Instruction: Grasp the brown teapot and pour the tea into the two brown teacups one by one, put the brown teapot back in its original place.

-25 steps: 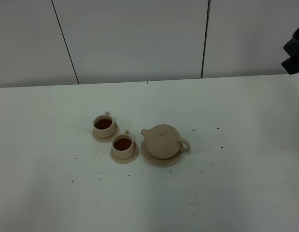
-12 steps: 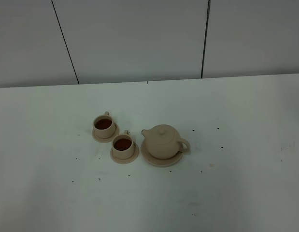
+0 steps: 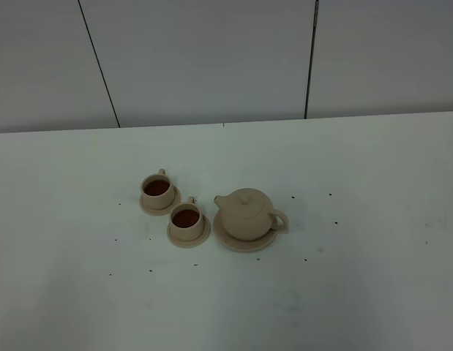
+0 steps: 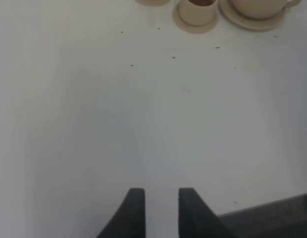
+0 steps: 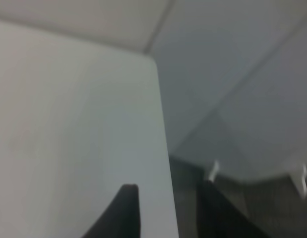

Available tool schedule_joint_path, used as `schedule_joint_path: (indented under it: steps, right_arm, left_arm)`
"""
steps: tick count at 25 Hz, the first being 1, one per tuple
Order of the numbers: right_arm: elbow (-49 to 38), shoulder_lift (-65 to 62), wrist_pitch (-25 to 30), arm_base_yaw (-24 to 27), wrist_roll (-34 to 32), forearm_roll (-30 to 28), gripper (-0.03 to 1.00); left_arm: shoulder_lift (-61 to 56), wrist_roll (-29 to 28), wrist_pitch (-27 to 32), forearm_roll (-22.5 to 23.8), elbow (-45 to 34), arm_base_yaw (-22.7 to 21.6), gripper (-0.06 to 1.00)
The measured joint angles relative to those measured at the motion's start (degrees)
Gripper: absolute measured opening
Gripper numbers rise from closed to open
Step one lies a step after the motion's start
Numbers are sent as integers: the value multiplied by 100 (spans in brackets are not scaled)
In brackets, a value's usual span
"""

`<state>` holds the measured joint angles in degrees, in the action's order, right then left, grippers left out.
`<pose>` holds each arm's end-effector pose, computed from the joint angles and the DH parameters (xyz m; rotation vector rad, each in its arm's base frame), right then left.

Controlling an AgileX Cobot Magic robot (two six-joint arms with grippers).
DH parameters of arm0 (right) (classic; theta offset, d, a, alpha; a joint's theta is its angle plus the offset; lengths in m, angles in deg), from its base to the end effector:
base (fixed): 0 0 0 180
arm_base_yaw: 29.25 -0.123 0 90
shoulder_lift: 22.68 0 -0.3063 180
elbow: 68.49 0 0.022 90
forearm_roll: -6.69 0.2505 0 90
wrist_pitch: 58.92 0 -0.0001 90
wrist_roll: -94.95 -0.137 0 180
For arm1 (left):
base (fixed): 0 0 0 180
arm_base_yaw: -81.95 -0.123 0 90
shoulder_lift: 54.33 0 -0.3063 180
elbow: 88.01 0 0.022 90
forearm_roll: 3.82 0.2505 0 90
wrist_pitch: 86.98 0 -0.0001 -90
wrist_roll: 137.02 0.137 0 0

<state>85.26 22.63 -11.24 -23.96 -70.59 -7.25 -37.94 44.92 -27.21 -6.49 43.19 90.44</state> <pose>0.1310 -0.0367 0.3767 -0.2286 2.0829 -0.4967 0.0352 -0.0108 0.2560 0.1957 2.1737 -0.1222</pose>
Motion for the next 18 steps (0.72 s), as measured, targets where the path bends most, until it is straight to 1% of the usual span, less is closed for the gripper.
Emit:
schedule_joint_path:
  steps: [3, 6, 12, 15, 18]
  right_arm:
    - [-18, -271, 480, 0, -134, -117, 27]
    - [-77, -723, 678, 0, -169, -110, 27]
    - [-323, -1589, 1100, 0, -283, 129, 27]
    - [-632, -1983, 1296, 0, -485, 307, 27]
    - [-977, -2379, 1342, 0, -692, 542, 27]
  left_arm:
    - [0, 0, 0, 0, 0, 0, 24]
    - [0, 0, 0, 0, 0, 0, 24]
    - [0, 0, 0, 0, 0, 0, 24]
    - [0, 0, 0, 0, 0, 0, 24]
    - [0, 0, 0, 0, 0, 0, 24]
